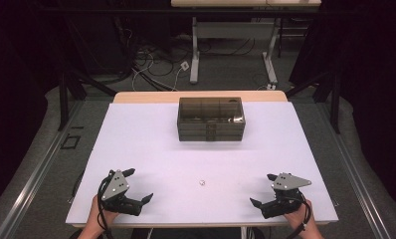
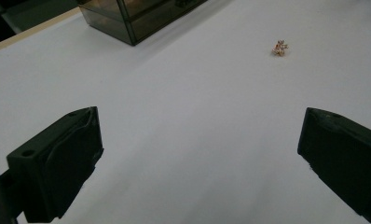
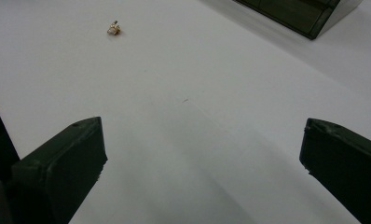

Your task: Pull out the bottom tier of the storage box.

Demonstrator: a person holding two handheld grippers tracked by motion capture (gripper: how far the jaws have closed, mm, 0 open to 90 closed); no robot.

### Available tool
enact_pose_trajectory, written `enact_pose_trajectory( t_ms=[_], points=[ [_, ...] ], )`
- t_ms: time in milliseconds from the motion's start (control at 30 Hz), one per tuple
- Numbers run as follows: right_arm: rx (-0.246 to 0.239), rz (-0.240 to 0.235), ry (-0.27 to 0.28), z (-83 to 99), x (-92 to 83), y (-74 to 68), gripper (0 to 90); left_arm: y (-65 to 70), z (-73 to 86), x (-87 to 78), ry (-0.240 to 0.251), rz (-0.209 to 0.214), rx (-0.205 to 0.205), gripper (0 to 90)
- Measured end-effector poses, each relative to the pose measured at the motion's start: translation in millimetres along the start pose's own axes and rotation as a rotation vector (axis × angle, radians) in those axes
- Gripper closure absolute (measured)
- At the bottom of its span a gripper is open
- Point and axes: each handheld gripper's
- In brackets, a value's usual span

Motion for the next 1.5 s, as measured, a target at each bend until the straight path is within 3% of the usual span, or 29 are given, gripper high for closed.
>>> enact_pose_trajectory(
  t_ms=[467,733,1500],
  points=[
    [-0.003,-0.004,-0.010,-1.9,3.2,-2.6,0.0,0.4,-0.6,1.2,-0.002,0.003,0.000,0.0],
    [0.009,-0.028,-0.050,-4.1,7.2,-4.6,0.0,-0.3,-0.5,1.3,-0.006,0.007,0.002,0.1],
    [0.016,-0.026,-0.111,-21.9,23.1,-8.2,0.0,-0.2,-0.4,2.8,-0.010,0.017,-0.004,0.1]
  ],
)
Point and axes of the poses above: each handheld gripper's, and its own axes: x roughly forward along the jaws, z roughly out of its underside, y roughly to its right, and after that the axes turned 4 degrees about z, right-handed
